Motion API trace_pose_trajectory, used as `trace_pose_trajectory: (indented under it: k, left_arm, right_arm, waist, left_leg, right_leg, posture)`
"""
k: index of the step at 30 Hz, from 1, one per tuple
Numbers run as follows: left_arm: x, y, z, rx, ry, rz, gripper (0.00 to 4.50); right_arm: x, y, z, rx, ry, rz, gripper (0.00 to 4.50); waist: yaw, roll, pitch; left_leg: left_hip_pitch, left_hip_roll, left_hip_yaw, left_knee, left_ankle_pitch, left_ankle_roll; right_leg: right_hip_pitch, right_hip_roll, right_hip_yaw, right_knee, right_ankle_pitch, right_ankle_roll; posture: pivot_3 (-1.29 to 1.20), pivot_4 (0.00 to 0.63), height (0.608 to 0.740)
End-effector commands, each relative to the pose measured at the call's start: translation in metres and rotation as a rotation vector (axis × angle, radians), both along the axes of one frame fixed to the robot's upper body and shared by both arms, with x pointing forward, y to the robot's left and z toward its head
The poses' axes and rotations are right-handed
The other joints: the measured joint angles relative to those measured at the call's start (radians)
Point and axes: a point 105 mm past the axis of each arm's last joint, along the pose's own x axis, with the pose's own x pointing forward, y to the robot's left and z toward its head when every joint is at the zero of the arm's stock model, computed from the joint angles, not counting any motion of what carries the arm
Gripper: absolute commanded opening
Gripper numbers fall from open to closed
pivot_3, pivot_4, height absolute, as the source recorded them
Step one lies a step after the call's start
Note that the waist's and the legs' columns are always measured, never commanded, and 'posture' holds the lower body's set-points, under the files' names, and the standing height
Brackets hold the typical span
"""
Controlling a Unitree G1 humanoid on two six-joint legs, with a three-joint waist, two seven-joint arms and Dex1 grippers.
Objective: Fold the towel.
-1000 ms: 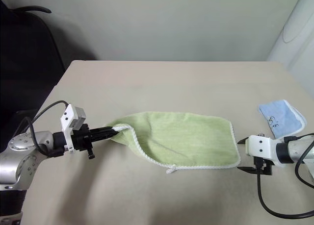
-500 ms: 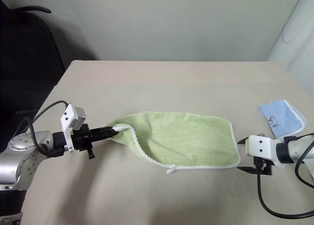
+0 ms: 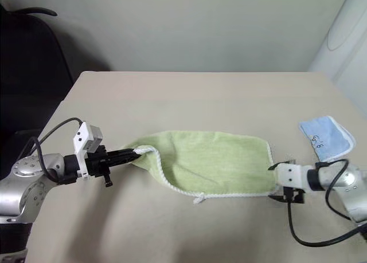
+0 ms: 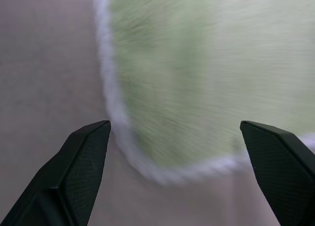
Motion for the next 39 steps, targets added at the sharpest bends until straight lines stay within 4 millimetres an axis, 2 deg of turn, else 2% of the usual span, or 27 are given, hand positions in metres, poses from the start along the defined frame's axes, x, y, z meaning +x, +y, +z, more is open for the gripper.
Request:
trace_pose_trajectory:
  k: [1,8,15,37,39]
  left_arm:
    - [-0.003,-0.005,0.008,-0.004,-0.034,-0.022,0.0]
    - [-0.003,-0.005,0.008,-0.004,-0.033,-0.022,0.0]
    - [-0.003,-0.005,0.007,-0.002,-0.033,-0.026,0.0]
    - [-0.003,-0.005,0.008,0.002,-0.034,-0.034,0.0]
    - [-0.003,-0.006,0.007,0.002,-0.034,-0.034,0.0]
  right_arm:
    - [0.003,-0.002,0.002,-0.023,-0.029,0.013,4.45]
    - [0.002,-0.004,0.0,-0.028,-0.028,0.016,4.45]
    - [-0.004,-0.019,-0.005,-0.081,0.037,-0.001,4.45]
    - [-0.013,-0.029,-0.012,-0.113,0.177,-0.019,4.45]
    - [-0.015,-0.03,-0.012,-0.118,0.192,-0.017,4.07]
  waist:
    - [0.0,-0.001,0.0]
    - [0.0,-0.001,0.0]
    - [0.002,-0.001,0.0]
    - [0.017,-0.002,-0.001]
    - [0.018,-0.002,-0.001]
  left_leg:
    - [0.0,0.001,0.0,-0.001,0.0,0.0]
    - [0.0,0.0,0.0,0.0,0.0,0.0]
    - [0.0,0.0,0.0,0.0,0.0,0.0]
    - [0.0,-0.002,0.0,-0.003,0.0,0.0]
    - [-0.001,-0.002,0.0,-0.003,0.0,0.0]
  right_leg:
    - [0.0,0.001,0.0,0.0,0.0,0.0]
    - [0.001,0.0,0.0,0.0,0.0,-0.001]
    - [0.001,0.0,0.0,-0.001,0.0,-0.002]
    - [0.002,-0.001,0.001,-0.003,-0.001,-0.003]
    - [0.002,-0.001,0.001,-0.003,-0.001,-0.003]
  posture:
    - [0.0,0.15,0.74]
    - [0.0,0.15,0.74]
    - [0.0,0.15,0.74]
    - [0.0,0.15,0.74]
    - [0.0,0.15,0.74]
